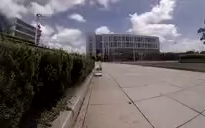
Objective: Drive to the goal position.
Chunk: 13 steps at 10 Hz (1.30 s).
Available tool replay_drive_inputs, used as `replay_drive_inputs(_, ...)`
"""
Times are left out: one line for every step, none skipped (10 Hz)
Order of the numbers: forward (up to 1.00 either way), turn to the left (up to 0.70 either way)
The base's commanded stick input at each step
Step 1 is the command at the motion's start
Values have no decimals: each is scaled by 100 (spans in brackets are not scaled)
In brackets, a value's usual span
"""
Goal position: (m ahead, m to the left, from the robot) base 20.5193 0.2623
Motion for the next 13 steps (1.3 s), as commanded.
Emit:
replay_drive_inputs(1,0)
replay_drive_inputs(2,0)
replay_drive_inputs(4,0)
replay_drive_inputs(4,0)
replay_drive_inputs(4,0)
replay_drive_inputs(4,0)
replay_drive_inputs(4,0)
replay_drive_inputs(4,0)
replay_drive_inputs(1,0)
replay_drive_inputs(4,0)
replay_drive_inputs(4,0)
replay_drive_inputs(4,0)
replay_drive_inputs(4,0)
